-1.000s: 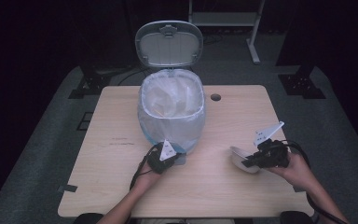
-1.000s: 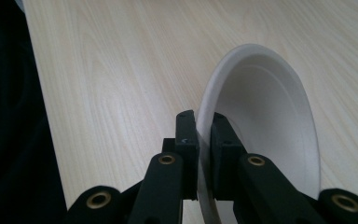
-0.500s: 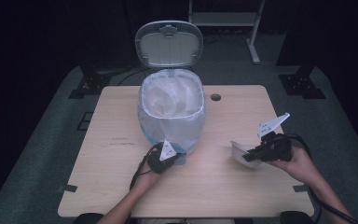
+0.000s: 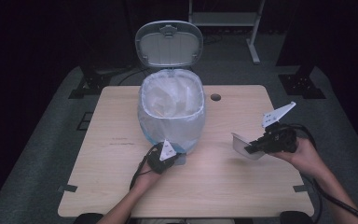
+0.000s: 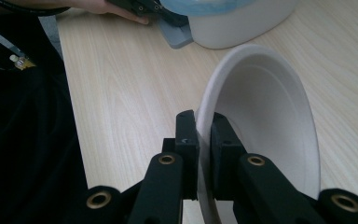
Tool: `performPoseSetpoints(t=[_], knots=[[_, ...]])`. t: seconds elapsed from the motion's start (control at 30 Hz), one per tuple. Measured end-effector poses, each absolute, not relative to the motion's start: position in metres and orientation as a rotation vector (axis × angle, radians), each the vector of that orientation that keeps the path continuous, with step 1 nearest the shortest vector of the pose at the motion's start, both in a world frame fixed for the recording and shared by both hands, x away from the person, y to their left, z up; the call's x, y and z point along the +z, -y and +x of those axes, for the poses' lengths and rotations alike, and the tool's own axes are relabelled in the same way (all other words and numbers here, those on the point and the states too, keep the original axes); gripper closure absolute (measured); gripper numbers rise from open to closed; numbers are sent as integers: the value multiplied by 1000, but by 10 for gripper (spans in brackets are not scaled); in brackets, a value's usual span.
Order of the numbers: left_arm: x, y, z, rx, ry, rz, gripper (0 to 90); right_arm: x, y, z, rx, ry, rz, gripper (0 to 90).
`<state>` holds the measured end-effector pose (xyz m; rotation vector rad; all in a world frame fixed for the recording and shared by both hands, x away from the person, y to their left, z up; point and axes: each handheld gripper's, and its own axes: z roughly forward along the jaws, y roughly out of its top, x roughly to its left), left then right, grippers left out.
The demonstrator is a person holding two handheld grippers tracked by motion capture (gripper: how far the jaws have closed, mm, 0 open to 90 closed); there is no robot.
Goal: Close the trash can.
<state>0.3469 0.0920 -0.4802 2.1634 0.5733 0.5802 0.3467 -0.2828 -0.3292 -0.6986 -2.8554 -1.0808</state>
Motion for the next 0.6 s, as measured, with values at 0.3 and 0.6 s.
performPoseSetpoints(t=[0.3,0.6], knots=[[-480,-92,347,580,-573,2164,900,-318,283,350,-1078,2848,-701,834],[-480,-92,346,572,-582,2162,900,-304,281,354,-1069,2859,-695,833]])
